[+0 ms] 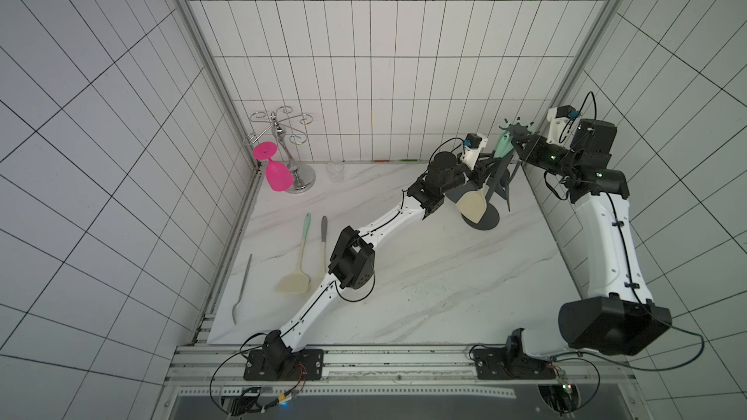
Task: Take the spatula off the kitchen utensil rack
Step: Take off the spatula from the rack.
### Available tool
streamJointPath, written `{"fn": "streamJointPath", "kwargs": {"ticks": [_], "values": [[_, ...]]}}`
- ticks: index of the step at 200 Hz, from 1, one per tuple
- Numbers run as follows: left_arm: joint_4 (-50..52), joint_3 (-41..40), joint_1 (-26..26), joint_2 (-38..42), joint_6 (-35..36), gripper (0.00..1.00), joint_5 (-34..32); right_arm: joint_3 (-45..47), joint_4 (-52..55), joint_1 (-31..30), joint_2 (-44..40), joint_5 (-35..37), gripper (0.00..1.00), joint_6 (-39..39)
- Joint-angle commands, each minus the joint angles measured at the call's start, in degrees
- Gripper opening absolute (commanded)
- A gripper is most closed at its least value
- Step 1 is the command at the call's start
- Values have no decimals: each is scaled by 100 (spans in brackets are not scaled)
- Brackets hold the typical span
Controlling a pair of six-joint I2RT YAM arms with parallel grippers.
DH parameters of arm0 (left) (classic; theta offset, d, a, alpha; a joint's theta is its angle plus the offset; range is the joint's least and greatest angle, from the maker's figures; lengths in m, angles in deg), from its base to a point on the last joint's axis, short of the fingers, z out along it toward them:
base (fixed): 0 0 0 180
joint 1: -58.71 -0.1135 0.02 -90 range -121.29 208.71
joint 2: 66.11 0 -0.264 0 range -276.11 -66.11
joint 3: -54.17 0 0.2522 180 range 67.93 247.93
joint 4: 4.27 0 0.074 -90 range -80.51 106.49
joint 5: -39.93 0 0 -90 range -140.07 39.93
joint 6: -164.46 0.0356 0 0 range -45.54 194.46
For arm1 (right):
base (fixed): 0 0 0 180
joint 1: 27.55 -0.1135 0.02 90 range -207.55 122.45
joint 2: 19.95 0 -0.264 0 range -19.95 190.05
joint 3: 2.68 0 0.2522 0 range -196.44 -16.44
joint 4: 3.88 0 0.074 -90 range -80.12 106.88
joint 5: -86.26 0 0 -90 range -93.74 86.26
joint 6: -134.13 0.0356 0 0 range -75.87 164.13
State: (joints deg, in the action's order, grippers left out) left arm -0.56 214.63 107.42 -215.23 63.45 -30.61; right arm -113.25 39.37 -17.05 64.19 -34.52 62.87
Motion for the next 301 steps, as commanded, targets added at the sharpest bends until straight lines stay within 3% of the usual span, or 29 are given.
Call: {"fn": "streamJointPath", "kwargs": {"ticks": [1, 36, 79, 119, 167, 228, 247, 262, 277, 301], "values": [[312, 25, 69, -118, 100, 15, 141, 242, 1104, -22, 173, -112, 14, -46], [65, -543, 69, 257, 172, 0, 183, 287, 1105, -16, 142, 64, 15, -64], [-713, -1610, 21, 945, 164, 0, 293, 277, 1103, 12, 190, 238, 14, -37], [-1880, -2340, -198, 1335, -659, 0, 665, 261, 1110, 14, 243, 288, 14, -20], [-2511, -2360, -294, 1324, -1273, 0, 1051, 266, 1106, 19, 278, 340, 14, -15], [-2742, -2452, -299, 1418, -1480, 0, 1195, 273, 1119, 18, 310, 293, 15, -29], [-2748, -2691, -322, 1578, -1427, 0, 1071, 199, 1144, 14, 296, 234, 27, -3], [-2746, -2985, -367, 1791, -1404, 0, 889, 137, 1141, 14, 255, 238, 46, 32], [-2772, -3307, -429, 2008, -1381, 0, 809, 63, 1147, 16, 226, 246, 59, 89], [-2812, -3688, -520, 2295, -1461, 0, 841, -43, 1150, 9, 170, 227, 67, 205]]}}
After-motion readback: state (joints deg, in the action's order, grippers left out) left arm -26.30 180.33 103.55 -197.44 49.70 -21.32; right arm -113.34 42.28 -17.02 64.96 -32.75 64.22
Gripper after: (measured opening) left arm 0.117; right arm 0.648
